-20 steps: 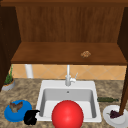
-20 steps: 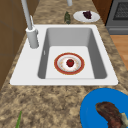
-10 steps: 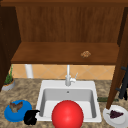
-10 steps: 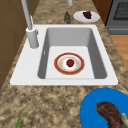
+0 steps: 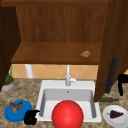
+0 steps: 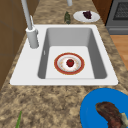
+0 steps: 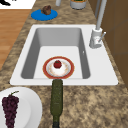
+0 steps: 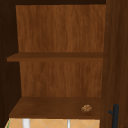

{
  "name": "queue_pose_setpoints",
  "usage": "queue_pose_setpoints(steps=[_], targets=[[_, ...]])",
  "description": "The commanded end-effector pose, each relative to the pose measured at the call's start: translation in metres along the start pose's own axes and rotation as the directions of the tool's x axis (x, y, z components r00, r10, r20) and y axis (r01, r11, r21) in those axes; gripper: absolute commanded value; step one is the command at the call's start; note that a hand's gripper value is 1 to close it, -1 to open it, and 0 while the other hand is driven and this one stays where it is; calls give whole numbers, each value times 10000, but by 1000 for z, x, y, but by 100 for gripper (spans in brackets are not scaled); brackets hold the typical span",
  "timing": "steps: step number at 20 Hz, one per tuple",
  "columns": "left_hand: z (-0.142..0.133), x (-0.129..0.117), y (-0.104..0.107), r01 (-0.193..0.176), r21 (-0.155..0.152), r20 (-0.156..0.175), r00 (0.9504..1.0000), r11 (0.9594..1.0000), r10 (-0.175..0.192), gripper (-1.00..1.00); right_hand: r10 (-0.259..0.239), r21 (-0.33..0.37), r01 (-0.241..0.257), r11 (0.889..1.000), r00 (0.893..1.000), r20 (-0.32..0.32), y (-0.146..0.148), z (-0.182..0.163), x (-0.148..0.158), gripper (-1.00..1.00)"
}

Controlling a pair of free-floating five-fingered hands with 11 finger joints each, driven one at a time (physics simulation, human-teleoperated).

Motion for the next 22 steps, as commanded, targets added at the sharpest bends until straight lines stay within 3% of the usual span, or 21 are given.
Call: queue_pose_setpoints(steps=[1,5,9,15,22], targets=[[0,0,0,0,0,0,10000,10000,0,0,-95,59,96,9999,9998,-158,4,-10,33,-100],[0,0,0,0,0,0,10000,10000,0,0,-560,-414,534,9977,9964,-643,27,11,48,-100],[0,0,0,0,0,0,10000,10000,0,0,-1308,-842,1216,9890,9848,-1140,35,21,62,-100],[0,0,0,0,0,0,10000,10000,0,0,-1578,-758,1461,9864,9701,-1843,23,38,88,-100],[0,0,0,0,0,0,10000,10000,0,0,-1260,-492,1171,9919,9560,-2651,-5,76,113,-100]])
